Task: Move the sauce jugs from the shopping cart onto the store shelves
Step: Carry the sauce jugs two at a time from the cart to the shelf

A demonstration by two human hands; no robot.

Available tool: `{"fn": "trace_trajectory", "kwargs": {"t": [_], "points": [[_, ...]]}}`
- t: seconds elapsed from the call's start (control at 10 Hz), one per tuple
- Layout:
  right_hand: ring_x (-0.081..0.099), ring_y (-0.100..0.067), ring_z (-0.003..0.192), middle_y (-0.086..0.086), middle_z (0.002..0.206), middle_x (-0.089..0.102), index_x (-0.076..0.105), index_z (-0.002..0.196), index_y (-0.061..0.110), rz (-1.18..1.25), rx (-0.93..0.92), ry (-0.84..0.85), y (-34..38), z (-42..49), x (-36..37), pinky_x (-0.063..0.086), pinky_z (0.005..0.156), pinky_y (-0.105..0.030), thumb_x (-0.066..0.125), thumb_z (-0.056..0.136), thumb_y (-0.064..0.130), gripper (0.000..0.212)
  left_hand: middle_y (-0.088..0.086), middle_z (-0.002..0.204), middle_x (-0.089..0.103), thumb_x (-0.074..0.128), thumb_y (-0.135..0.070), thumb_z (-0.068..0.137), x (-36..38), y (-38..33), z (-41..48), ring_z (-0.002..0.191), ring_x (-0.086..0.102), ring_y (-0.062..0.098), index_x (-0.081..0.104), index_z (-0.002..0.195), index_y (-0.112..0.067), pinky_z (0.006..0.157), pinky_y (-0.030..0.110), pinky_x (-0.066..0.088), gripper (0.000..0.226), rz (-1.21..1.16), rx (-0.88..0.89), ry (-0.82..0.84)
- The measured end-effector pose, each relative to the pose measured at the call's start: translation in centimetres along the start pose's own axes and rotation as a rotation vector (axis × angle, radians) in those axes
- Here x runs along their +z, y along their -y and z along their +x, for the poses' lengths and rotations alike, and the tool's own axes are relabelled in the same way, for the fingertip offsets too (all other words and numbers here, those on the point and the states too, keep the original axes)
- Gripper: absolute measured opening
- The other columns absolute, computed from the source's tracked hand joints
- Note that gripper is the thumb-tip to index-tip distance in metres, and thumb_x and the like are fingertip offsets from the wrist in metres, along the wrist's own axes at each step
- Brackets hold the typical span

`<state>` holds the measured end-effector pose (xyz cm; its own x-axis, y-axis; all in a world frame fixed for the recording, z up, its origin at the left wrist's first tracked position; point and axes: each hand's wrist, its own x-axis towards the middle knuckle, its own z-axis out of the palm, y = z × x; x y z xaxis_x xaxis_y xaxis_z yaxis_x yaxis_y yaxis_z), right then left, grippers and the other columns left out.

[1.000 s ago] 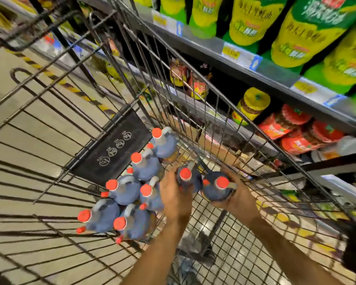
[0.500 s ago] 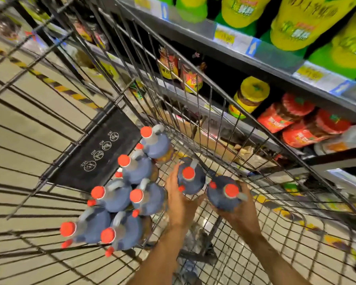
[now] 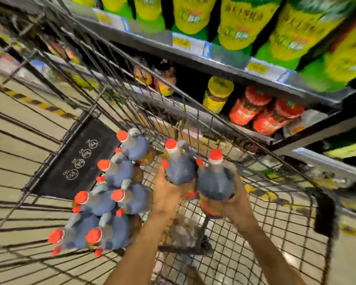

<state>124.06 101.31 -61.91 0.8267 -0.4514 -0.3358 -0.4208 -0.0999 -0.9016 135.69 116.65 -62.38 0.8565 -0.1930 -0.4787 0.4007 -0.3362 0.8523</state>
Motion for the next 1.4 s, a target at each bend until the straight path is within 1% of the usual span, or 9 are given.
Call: {"fn": "trace_trajectory", "kwargs": {"t": [0.1, 0.2, 0.3, 0.4, 0.8, 1.0, 1.1, 1.3, 1.4], "points": [[0.065, 0.000, 0.109, -0.001, 0.130, 0.062, 0.048, 0.132, 0.025, 0.155, 0.039, -0.055, 4.9, -3.0, -1.5, 0.052, 0.082, -0.012, 0.096, 0.051, 0.025, 0.094, -0.024, 0.085, 0.068, 0.090, -0.008, 0.063, -1.8, -2.6, -2.9, 0.075, 0.060, -0.023, 0.057, 0.101, -0.029, 0.061, -0.002, 0.044, 0.054, -0.052, 0.026, 0.097], [0.067, -0.015, 0.113, 0.003, 0.125, 0.069, 0.053, 0.135, 0.021, 0.195, 0.000, -0.062, 8.0, -6.2, -2.9, 0.056, 0.080, -0.019, 0.092, 0.050, 0.035, 0.094, -0.016, 0.091, 0.075, 0.094, -0.007, 0.050, -3.8, -6.0, -6.2, 0.087, 0.069, -0.002, 0.062, 0.104, -0.022, 0.070, 0.013, 0.053, 0.064, -0.176, 0.047, 0.156], [0.072, -0.013, 0.101, 0.008, 0.112, 0.074, 0.061, 0.123, 0.021, 0.217, -0.036, -0.137, 13.3, -10.3, -3.6, 0.056, 0.073, -0.021, 0.090, 0.050, 0.038, 0.080, 0.011, 0.106, 0.073, 0.092, -0.019, 0.054, -5.4, -9.5, -10.8, 0.096, 0.068, 0.028, 0.064, 0.109, -0.013, 0.079, 0.040, 0.057, 0.062, -0.314, 0.031, 0.237], [0.071, 0.001, 0.093, 0.022, 0.104, 0.074, 0.062, 0.115, 0.029, 0.264, -0.097, -0.185, 18.9, -15.0, -3.7, 0.055, 0.068, -0.014, 0.087, 0.052, 0.038, 0.068, 0.014, 0.104, 0.074, 0.090, -0.023, 0.054, -7.5, -13.4, -16.1, 0.089, 0.071, 0.030, 0.062, 0.117, -0.008, 0.077, 0.043, 0.059, 0.070, -0.367, 0.037, 0.295], [0.075, -0.014, 0.090, 0.001, 0.104, 0.077, 0.073, 0.104, 0.033, 0.488, -0.376, -0.376, 31.4, -30.4, -6.6, 0.058, 0.067, -0.022, 0.085, 0.057, 0.033, 0.048, -0.004, 0.093, 0.078, 0.088, -0.016, 0.055, -12.6, -28.0, -30.0, 0.081, 0.074, 0.009, 0.067, 0.103, -0.018, 0.062, 0.021, 0.055, 0.053, -0.237, 0.529, 0.573], [0.073, -0.026, 0.100, -0.006, 0.111, 0.075, 0.069, 0.114, 0.024, 0.515, -0.457, -0.511, 33.0, -36.8, -10.4, 0.059, 0.079, -0.040, 0.087, 0.057, 0.035, 0.061, 0.005, 0.095, 0.077, 0.087, -0.017, 0.057, -10.4, -31.6, -37.0, 0.083, 0.075, 0.017, 0.072, 0.098, -0.019, 0.062, 0.025, 0.057, 0.044, -0.238, 0.625, 0.723], [0.074, -0.022, 0.095, -0.002, 0.108, 0.076, 0.071, 0.110, 0.030, 0.525, -0.499, -0.555, 33.2, -39.6, -12.6, 0.059, 0.069, -0.028, 0.088, 0.056, 0.034, 0.056, 0.005, 0.097, 0.077, 0.087, -0.021, 0.057, -8.7, -32.5, -40.0, 0.085, 0.075, 0.020, 0.072, 0.100, -0.021, 0.063, 0.027, 0.057, 0.046, -0.222, 0.657, 0.771], [0.074, -0.025, 0.097, -0.003, 0.111, 0.075, 0.066, 0.118, 0.026, 0.511, -0.552, -0.622, 31.8, -45.9, -18.2, 0.060, 0.070, -0.030, 0.088, 0.059, 0.035, 0.064, -0.005, 0.091, 0.077, 0.093, -0.033, 0.052, -3.6, -33.0, -46.2, 0.080, 0.075, 0.015, 0.073, 0.090, -0.042, 0.058, 0.021, 0.057, 0.045, -0.199, 0.681, 0.861], [0.074, -0.026, 0.098, -0.005, 0.112, 0.075, 0.064, 0.121, 0.025, 0.513, -0.560, -0.668, 30.3, -49.9, -22.3, 0.060, 0.071, -0.033, 0.088, 0.060, 0.035, 0.066, -0.005, 0.093, 0.077, 0.091, -0.038, 0.048, 0.7, -32.1, -50.3, 0.082, 0.075, 0.015, 0.071, 0.097, -0.036, 0.058, 0.021, 0.057, 0.053, -0.203, 0.670, 0.894]]}}
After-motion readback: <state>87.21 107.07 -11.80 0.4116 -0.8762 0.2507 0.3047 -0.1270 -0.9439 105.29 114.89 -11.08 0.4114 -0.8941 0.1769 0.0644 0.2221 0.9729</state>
